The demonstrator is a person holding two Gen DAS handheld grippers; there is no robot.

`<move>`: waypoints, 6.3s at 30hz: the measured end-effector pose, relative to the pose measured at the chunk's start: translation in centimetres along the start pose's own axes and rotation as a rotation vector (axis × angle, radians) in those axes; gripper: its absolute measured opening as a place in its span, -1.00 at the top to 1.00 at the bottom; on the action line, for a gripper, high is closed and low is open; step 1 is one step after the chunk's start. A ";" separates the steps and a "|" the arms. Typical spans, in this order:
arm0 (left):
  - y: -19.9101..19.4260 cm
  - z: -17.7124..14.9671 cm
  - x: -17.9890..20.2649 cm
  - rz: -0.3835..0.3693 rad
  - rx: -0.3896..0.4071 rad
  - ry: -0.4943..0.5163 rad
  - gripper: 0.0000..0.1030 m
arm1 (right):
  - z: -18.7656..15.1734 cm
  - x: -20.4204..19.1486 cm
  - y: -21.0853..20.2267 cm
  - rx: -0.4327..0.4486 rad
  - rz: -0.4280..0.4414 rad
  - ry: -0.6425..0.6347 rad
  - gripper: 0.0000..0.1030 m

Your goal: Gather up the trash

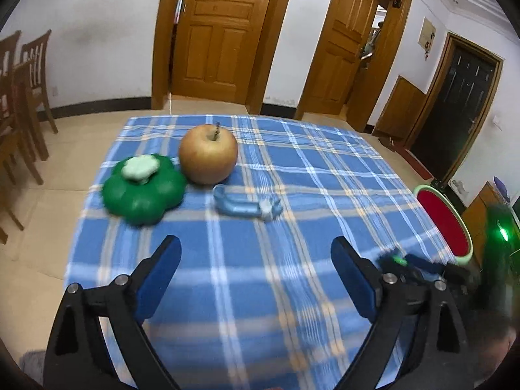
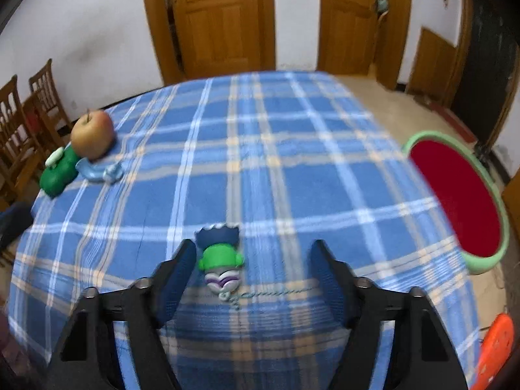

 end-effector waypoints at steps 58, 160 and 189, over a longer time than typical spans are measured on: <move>-1.5 -0.9 0.6 0.114 -0.141 0.093 -0.42 | -1.8 -2.2 -4.0 0.006 0.054 -0.058 0.58; -7.5 7.4 33.3 -0.419 0.183 0.504 -0.73 | 4.0 20.7 -22.0 0.406 -0.444 0.279 -0.15; -17.6 -0.4 27.3 -0.285 0.271 0.470 -0.96 | -6.8 14.9 -28.9 0.481 -0.428 0.265 -0.21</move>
Point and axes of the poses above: each gripper's, at about its wrist camera, not at the fingertips, and y roughly the way its jaws point, x to its right, z to its top, the point moved 8 cm from there along y, roughly the way its jaws point, and after that the axes turned 6 degrees about y, right-handed, at the moved point
